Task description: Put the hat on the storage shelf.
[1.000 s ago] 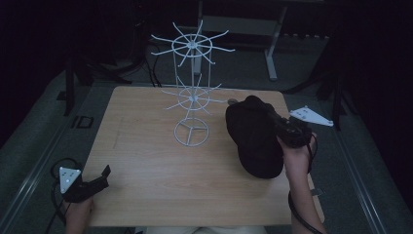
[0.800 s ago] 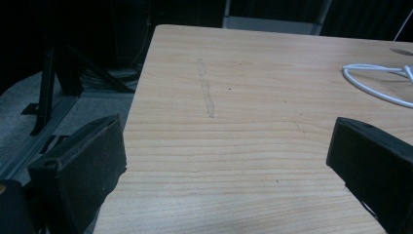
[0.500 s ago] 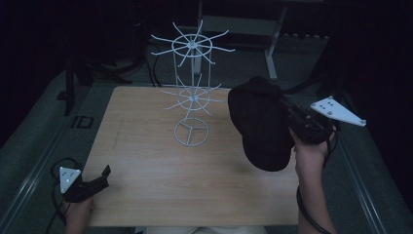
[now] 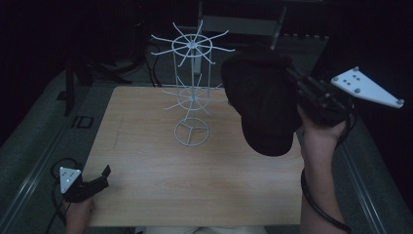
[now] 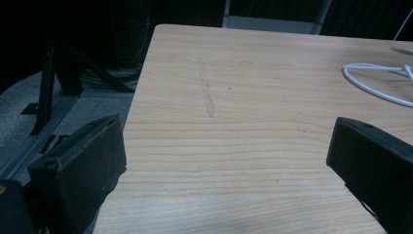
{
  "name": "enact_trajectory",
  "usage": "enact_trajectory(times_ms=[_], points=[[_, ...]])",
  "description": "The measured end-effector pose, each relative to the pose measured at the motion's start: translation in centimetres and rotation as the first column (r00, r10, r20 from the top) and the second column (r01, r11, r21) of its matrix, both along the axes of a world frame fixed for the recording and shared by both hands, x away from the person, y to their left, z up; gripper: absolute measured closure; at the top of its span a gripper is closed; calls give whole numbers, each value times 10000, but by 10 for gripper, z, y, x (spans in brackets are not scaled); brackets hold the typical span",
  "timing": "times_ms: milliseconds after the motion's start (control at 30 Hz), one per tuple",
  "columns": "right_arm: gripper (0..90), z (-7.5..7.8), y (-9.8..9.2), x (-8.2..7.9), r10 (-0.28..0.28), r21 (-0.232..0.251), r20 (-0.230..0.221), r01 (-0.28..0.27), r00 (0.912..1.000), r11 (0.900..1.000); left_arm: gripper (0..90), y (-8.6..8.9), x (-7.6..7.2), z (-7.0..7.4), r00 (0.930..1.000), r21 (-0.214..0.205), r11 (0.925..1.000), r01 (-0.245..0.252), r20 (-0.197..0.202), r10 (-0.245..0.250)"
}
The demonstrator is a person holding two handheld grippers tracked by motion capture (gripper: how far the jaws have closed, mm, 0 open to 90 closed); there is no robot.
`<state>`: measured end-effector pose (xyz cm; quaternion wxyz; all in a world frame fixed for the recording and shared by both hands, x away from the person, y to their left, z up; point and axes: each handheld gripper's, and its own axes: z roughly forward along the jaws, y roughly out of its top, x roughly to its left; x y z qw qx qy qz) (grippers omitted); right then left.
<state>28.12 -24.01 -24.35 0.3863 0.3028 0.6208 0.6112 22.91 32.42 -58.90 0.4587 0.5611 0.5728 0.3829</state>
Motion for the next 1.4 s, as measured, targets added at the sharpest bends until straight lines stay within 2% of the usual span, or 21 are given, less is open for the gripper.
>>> enact_trajectory(times_ms=[33, 67, 233, 400, 500, 767, 1133, 1400], points=[[842, 0, 0, 0, 0, 0, 0, 0, 10000, 10000, 14, 0, 0, 0, 10000, 2, 10000, -1, -5, 1], [842, 10, 4, 0, 139, 73, 101, -140, 9999, 9999, 14, 0, 0, 0, 10000, 4, 10000, 6, -10, -6], [842, 28, 17, 5, 412, 87, 252, -415, 9988, 9991, 15, 0, 0, 0, 10000, -4, 10000, 17, -10, -17], [842, 32, 27, 12, 603, 27, 116, -603, 9981, 9982, 15, 0, 0, 0, 10000, -24, 10000, 15, 4, -15], [842, 32, 42, 22, 923, -35, 8, -923, 9957, 9957, 15, 0, 0, 0, 10000, -33, 10000, 29, 8, -29], [842, 14, 58, 33, 1332, -225, -223, -1337, 9908, 9908, 14, 1, 0, 0, 10000, -46, 10000, 50, 29, -50], [840, -26, 65, 37, 1716, -617, -847, -1771, 9815, 9823, 15, 0, 0, 0, 10000, -18, 10000, 33, 14, -33], [832, -42, 66, 39, 1830, -607, -1057, -1900, 9774, 9799, 15, 0, 0, 0, 10000, -6, 10000, 47, 22, -47]])
